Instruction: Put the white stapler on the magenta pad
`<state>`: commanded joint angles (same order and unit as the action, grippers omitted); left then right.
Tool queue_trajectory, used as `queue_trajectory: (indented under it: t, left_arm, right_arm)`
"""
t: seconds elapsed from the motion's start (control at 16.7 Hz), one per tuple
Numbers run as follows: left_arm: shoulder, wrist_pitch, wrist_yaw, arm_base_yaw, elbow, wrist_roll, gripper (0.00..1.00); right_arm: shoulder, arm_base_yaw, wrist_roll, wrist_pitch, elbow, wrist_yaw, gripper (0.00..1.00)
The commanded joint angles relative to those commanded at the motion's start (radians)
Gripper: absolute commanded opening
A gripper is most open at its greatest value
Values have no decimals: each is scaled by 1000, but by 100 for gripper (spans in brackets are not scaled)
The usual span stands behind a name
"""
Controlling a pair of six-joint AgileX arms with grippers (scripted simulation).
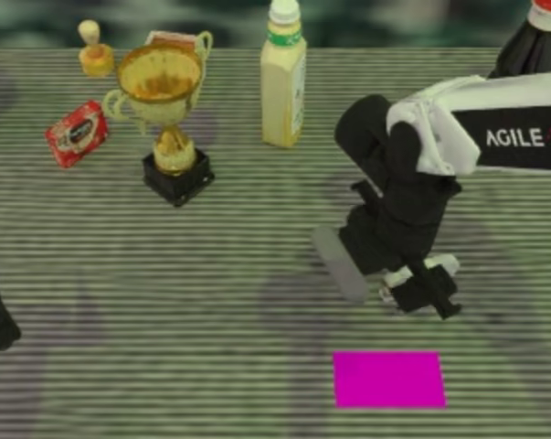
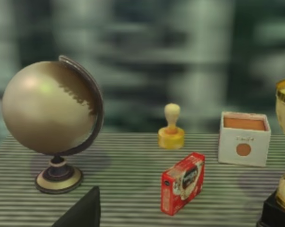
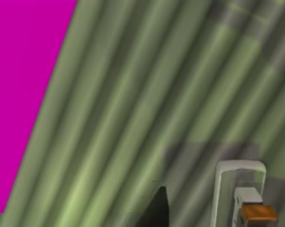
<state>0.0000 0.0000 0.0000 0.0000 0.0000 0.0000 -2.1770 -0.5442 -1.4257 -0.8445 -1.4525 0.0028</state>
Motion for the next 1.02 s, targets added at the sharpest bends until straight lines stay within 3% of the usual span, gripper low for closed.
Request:
queue_trajectory:
  t: [0.3,1.02]
  left_arm:
    - [0,0,0,0,0,0,100]
    - [0,0,0,0,0,0,100]
  right_arm:
    - [0,0,0,0,0,0,2]
    - [12,-1,-3,-41,-32,0,0]
